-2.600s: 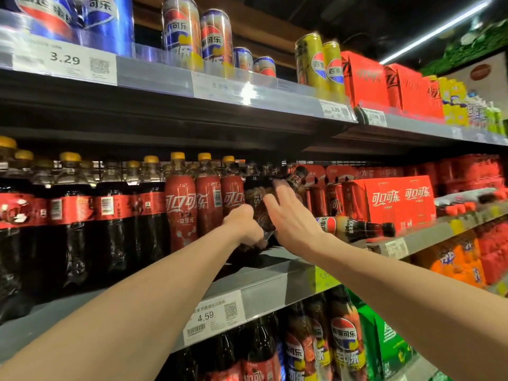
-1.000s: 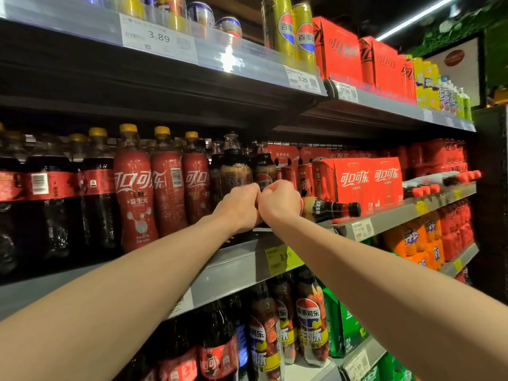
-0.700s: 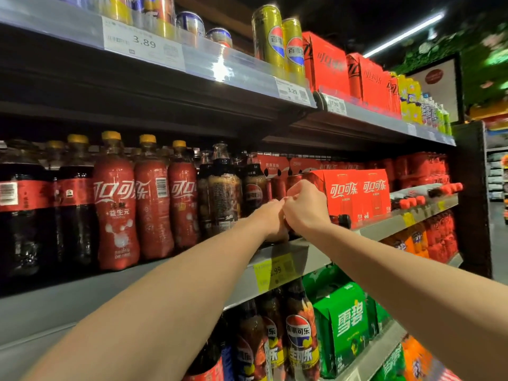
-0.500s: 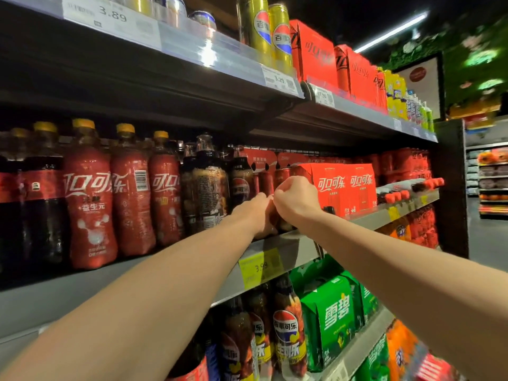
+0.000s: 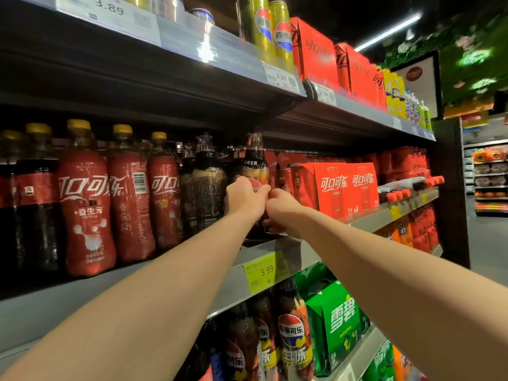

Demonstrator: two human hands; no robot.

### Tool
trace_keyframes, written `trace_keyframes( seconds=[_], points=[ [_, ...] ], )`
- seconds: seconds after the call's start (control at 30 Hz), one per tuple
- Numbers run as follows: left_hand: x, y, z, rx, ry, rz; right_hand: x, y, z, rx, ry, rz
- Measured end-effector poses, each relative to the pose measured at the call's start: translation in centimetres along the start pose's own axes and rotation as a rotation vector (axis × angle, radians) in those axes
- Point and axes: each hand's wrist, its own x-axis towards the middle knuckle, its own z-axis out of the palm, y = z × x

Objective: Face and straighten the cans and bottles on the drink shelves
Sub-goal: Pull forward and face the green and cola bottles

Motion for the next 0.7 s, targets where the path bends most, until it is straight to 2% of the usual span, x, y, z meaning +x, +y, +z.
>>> trace_keyframes(
  seconds=[0.07,0.13,0.3,0.53,0.7],
  points=[
    [0.0,0.2,-0.1,-0.041,-0.012,-0.035,-0.1,0.3,-0.2,0.008,-0.170,0.058],
    [0.4,-0.1,0.0,-0.037,-0.020,-0.055,0.2,0.6,-0.3,-0.020,-0.219,0.075],
    [0.4,-0.1,0.6,0.057,0.009,-0.050,0.9,0.7,-0.1,-0.304,-0.211,-0.063],
    [-0.8,0.7,0.0,0.157,0.119,-0.022,1.3,1.4,0.8,-0.319,-0.138,-0.178],
    [-1.6,0.9,-1.2,0.418,0.228,0.170,1.0,1.2,0.5,-0.297,-0.155,-0.172]
  ],
)
